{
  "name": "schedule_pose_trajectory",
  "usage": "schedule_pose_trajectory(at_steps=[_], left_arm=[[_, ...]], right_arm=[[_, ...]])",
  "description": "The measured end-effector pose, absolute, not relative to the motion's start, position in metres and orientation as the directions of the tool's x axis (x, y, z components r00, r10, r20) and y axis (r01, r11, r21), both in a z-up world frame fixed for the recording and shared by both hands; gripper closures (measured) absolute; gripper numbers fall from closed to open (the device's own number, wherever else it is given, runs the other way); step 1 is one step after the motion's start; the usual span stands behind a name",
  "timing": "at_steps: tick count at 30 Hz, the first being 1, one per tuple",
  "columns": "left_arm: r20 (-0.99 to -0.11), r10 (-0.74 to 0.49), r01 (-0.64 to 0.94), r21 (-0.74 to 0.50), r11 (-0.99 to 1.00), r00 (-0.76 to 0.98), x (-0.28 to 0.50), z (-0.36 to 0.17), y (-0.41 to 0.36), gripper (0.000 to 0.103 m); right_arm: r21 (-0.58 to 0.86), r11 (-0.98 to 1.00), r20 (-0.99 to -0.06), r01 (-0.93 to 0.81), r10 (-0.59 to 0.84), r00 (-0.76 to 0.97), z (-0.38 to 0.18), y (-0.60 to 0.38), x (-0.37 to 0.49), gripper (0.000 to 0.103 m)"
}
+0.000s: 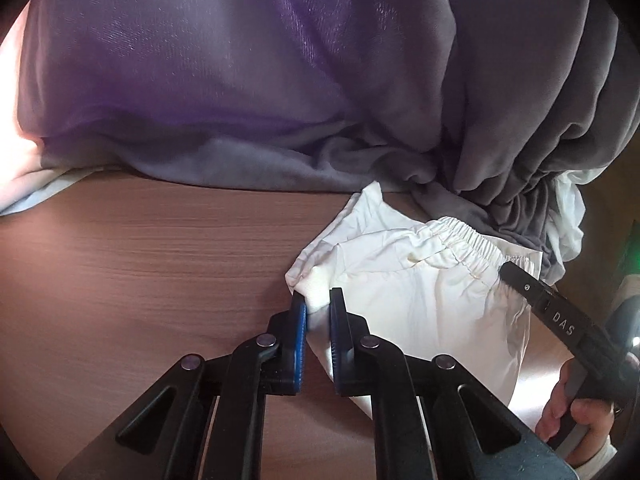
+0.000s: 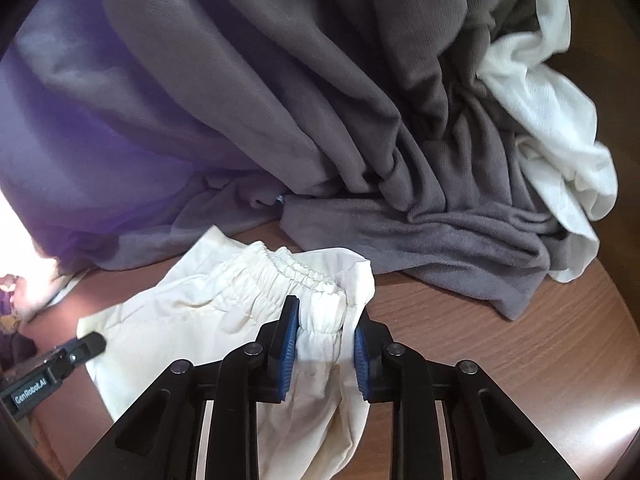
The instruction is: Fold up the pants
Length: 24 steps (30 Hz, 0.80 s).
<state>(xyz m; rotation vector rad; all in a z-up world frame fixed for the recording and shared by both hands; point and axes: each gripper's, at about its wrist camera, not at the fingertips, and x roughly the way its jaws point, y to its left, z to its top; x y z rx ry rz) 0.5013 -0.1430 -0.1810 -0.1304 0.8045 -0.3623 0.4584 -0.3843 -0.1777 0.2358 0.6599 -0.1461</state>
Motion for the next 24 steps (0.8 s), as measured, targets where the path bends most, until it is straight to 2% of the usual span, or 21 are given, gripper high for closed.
schedule_pose_trajectory(at_steps=[13,24], left_arm=[[-0.649,-0.348,0.276,-0.216,0.937,0.676,0.434,-0.142,-0.115,0.091],[-0.59,-0.315,0.242,-0.202,0.949,0.744,0.353,-0.111,-0.076,0.091]], right_arm=[[0.128,0.979,-0.566,0.159,-0.06,0.822,-0.133,-0.352,0.393,0.078],[0.108,0.99,-0.525,0.094,-0.023,0.851,-0.103,-0.312,0.328,0.078]])
